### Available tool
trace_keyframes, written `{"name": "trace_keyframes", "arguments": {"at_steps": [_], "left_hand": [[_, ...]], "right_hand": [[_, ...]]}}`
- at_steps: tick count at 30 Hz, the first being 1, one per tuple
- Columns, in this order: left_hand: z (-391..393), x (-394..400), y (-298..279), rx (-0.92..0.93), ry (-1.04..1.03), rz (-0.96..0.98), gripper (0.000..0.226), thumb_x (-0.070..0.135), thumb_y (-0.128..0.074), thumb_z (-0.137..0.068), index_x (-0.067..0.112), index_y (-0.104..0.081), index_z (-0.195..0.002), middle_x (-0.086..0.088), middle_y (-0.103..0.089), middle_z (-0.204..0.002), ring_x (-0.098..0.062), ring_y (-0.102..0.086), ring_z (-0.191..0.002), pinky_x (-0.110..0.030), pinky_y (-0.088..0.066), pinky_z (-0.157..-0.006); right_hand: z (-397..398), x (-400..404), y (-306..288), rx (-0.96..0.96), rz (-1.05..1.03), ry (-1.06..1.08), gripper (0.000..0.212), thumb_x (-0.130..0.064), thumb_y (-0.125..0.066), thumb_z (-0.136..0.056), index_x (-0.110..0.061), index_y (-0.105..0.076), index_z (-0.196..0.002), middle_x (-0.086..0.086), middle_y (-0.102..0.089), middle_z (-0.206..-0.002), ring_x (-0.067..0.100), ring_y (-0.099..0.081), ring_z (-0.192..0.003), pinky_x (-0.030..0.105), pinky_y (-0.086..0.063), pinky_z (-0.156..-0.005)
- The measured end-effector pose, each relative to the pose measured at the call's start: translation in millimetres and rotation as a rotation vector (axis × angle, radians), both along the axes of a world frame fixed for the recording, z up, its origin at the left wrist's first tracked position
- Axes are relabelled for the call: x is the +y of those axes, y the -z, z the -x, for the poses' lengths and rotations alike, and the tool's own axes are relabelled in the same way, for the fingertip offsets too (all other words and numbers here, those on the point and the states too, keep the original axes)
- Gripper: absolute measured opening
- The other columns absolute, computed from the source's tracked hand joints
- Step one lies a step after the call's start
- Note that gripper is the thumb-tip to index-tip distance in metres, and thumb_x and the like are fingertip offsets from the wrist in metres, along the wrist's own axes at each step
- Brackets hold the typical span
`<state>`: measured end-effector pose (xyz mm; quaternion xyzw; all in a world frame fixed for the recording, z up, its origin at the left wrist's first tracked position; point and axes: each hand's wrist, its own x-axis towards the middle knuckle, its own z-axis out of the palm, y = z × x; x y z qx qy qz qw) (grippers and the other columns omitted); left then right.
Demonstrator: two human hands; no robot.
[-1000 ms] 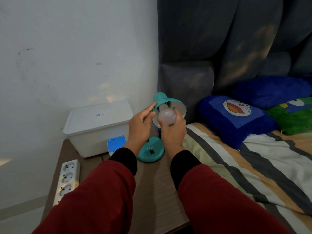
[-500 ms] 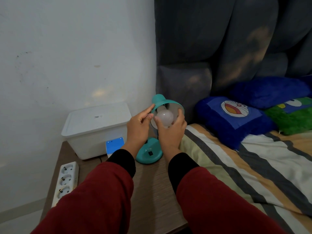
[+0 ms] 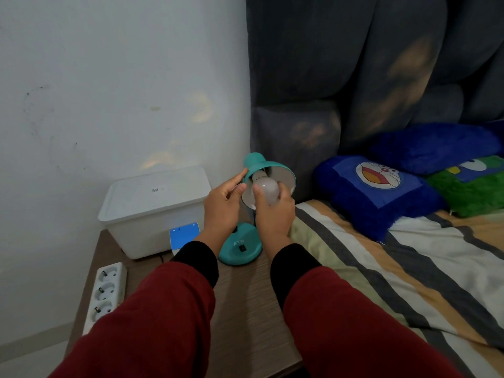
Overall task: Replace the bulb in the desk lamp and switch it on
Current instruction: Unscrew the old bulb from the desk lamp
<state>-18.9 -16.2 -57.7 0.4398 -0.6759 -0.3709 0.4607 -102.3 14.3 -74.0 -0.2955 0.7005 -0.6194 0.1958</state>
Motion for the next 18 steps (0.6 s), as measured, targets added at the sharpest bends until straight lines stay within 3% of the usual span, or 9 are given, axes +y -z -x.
{"name": "trace_keyframes", "arguments": {"at_steps": [2,4,7,9,13,14,18], "left_hand": [[-1.1,-1.1,1.0,-0.003,0.0,0.009,0.035,0.018,-0.052,-0.095,0.029,-0.057,-0.128,0.003,-0.062,-0.13,-0.002,-0.063,-0.098,-0.004,-0.044,-0.082],[-1.5,-2.5,2.1,-0.002,0.002,0.009,0.035,0.018,-0.052,-0.095,0.029,-0.057,-0.128,0.005,-0.062,-0.128,0.0,-0.062,-0.088,-0.002,-0.044,-0.074],[-0.6,-3.5,4.2,0.001,0.01,-0.011,0.035,0.018,-0.052,-0.095,0.03,-0.058,-0.128,0.006,-0.062,-0.127,0.014,-0.056,-0.074,0.004,-0.043,-0.067],[-0.2,-4.6,4.4,0.002,0.004,-0.014,0.035,0.019,-0.051,-0.096,0.03,-0.057,-0.128,0.007,-0.06,-0.13,0.023,-0.054,-0.076,0.009,-0.04,-0.068],[-1.2,-3.7,2.9,0.015,0.023,-0.013,0.035,0.017,-0.052,-0.095,0.028,-0.057,-0.128,0.005,-0.059,-0.132,0.002,-0.055,-0.113,-0.003,-0.04,-0.09],[-1.5,-3.2,2.9,0.02,0.028,-0.012,0.035,0.016,-0.052,-0.095,0.027,-0.058,-0.128,0.004,-0.059,-0.132,0.0,-0.055,-0.114,-0.005,-0.041,-0.092],[-0.5,-3.1,3.3,0.005,0.015,0.001,0.035,0.017,-0.051,-0.096,0.027,-0.057,-0.128,0.005,-0.061,-0.129,0.006,-0.057,-0.096,-0.002,-0.043,-0.083]], "right_hand": [[-0.7,0.9,-0.1,0.136,0.014,0.0,0.063,-0.023,-0.071,-0.083,-0.018,-0.044,-0.139,0.012,-0.04,-0.134,0.023,-0.046,-0.122,0.016,-0.033,-0.094],[-1.5,1.4,2.6,0.173,0.045,-0.006,0.068,-0.017,-0.073,-0.08,-0.021,-0.042,-0.14,0.011,-0.036,-0.136,0.018,-0.043,-0.12,0.008,-0.027,-0.09],[-5.2,1.2,3.0,0.001,0.047,-0.009,0.078,-0.034,-0.074,-0.079,-0.017,-0.033,-0.144,0.013,-0.043,-0.137,0.023,-0.046,-0.124,0.027,-0.038,-0.1],[-4.8,-2.5,5.2,-0.047,0.036,-0.006,0.071,-0.039,-0.072,-0.079,-0.014,-0.042,-0.139,0.013,-0.052,-0.13,0.028,-0.053,-0.121,0.036,-0.045,-0.101],[-2.1,-1.5,1.2,0.189,0.011,0.002,0.065,-0.018,-0.073,-0.081,-0.019,-0.044,-0.138,0.01,-0.039,-0.137,0.023,-0.046,-0.125,0.018,-0.033,-0.097],[-1.8,-1.4,1.2,0.186,0.032,0.001,0.068,-0.017,-0.074,-0.08,-0.02,-0.042,-0.139,0.01,-0.036,-0.14,0.022,-0.043,-0.127,0.016,-0.031,-0.097],[-7.2,-3.9,1.5,-0.059,0.02,0.007,0.079,-0.044,-0.071,-0.079,-0.015,-0.035,-0.143,0.013,-0.046,-0.138,0.028,-0.047,-0.127,0.037,-0.042,-0.106]]}}
